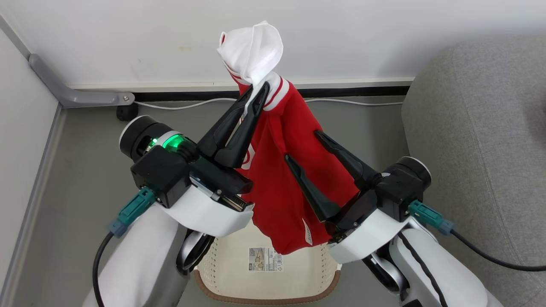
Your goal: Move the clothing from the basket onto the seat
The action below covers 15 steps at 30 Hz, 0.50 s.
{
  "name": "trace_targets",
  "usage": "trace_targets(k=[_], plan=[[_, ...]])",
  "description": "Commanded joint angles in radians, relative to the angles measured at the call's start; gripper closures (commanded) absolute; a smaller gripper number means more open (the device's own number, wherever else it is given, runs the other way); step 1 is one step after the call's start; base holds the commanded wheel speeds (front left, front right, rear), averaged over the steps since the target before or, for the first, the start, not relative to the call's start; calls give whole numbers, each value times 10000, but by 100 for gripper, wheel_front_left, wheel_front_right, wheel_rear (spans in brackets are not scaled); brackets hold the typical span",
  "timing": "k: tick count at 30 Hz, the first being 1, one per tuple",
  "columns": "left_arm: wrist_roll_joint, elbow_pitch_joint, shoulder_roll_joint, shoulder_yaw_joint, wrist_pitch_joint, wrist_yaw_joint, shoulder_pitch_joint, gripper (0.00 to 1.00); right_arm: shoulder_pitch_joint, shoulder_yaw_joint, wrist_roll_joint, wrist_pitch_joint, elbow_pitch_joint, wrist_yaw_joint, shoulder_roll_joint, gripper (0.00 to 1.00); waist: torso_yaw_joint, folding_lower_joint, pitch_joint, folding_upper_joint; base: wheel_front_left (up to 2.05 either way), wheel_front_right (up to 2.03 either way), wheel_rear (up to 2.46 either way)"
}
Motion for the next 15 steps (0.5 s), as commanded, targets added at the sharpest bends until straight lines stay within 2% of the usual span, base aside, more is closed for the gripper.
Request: trace_targets(k=[1,8,15], plan=[[37,-267,88,280,-71,-10,-541,100,-188,-185,-357,-59,-134,31,245,0,34,0,5,-1,0,0,0],[-34,-241,60,143,-82,-16,-522,100,-139,-520,-1070,-59,355,31,448,0,100,0,-2,-1,0,0,0],[-63,-189,23,-58,-92,-23,-532,100,-378,-302,-1049,-59,1446,31,647,0,168,0,-18,-1,0,0,0]])
